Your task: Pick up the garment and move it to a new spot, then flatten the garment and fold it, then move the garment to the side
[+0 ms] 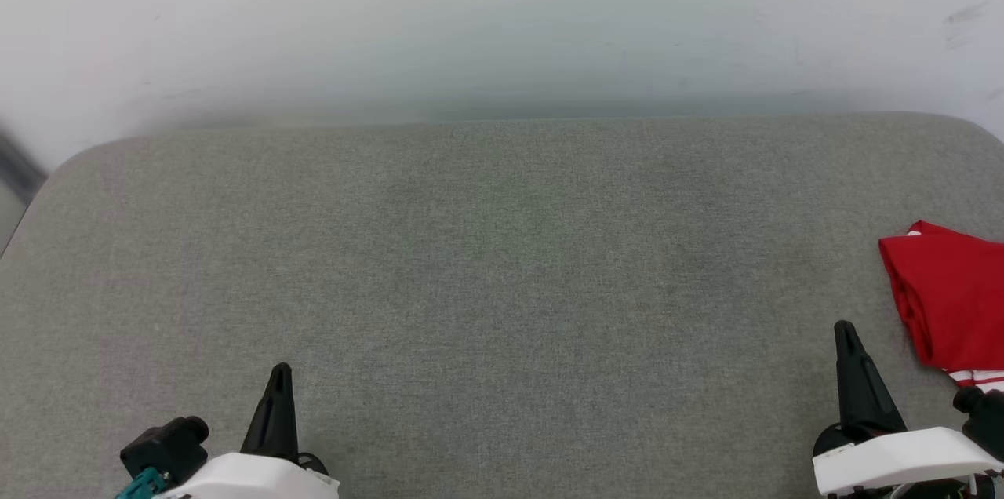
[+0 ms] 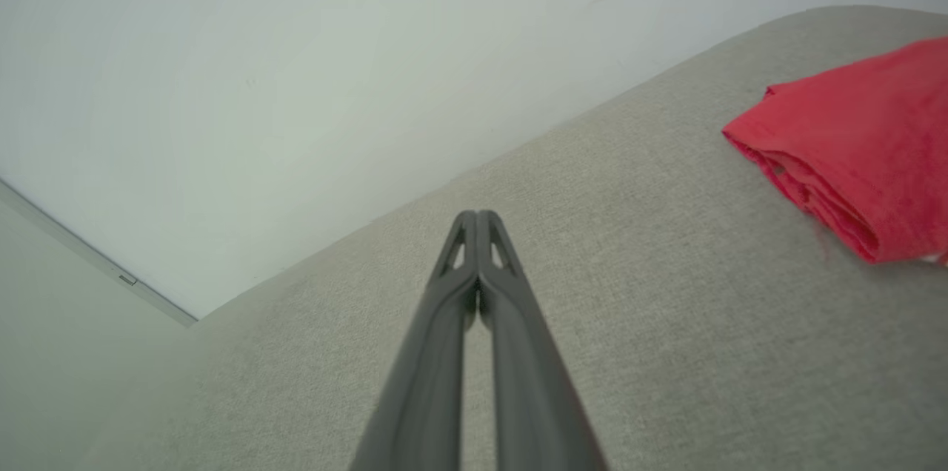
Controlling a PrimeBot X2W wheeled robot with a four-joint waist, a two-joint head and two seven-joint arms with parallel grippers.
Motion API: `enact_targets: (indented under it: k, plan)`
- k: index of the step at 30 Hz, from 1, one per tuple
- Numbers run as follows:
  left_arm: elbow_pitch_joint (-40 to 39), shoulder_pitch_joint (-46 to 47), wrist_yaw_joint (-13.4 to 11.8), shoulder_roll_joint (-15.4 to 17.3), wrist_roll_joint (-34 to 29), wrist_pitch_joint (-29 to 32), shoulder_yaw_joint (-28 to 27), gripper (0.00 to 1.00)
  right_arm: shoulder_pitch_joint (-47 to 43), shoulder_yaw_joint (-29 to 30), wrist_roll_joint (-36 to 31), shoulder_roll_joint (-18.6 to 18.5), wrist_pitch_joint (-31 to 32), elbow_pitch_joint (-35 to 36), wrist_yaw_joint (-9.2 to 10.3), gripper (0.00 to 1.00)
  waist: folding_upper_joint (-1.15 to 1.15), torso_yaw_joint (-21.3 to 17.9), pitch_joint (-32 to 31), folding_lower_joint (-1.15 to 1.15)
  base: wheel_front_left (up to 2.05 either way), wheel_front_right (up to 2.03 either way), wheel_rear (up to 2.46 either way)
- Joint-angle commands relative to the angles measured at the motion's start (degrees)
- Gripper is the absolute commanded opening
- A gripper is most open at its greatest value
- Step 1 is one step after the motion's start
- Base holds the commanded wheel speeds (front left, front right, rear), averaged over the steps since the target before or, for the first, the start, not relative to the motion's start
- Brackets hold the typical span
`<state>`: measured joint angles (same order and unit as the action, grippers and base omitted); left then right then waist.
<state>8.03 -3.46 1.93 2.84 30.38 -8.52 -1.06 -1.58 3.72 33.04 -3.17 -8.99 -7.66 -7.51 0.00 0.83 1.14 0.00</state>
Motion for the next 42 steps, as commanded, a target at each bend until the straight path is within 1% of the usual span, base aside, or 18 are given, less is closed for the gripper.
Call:
enact_targets:
  k: [1,22,35,42]
  plan:
    - [-0.4,1.6,0.3,0.1,2.3,0.5,-0.5,0.00,1.7,0.1,2.3,-0.4,0.4,0.4,0.01,0.00,0.00,0.0,0.0,0.00,0.00,0.00,0.00]
    - [1.4,4.2,1.9,0.1,20.0,4.9,-2.0,0.00,3.8,0.5,19.6,-0.6,4.5,-1.5,0.01,0.00,0.00,-0.2,-0.2,0.00,0.00,0.00,0.00]
    - [2.4,5.5,2.8,0.1,29.2,7.2,-2.8,0.00,4.7,0.8,28.5,-0.6,6.8,-2.5,0.01,0.00,0.00,-0.3,-0.3,0.00,0.00,0.00,0.00]
    - [2.9,6.0,3.2,0.1,33.0,8.1,-3.1,0.00,5.0,0.9,32.2,-0.6,7.7,-3.0,0.02,0.00,0.00,-0.3,-0.4,0.00,0.00,0.00,0.00]
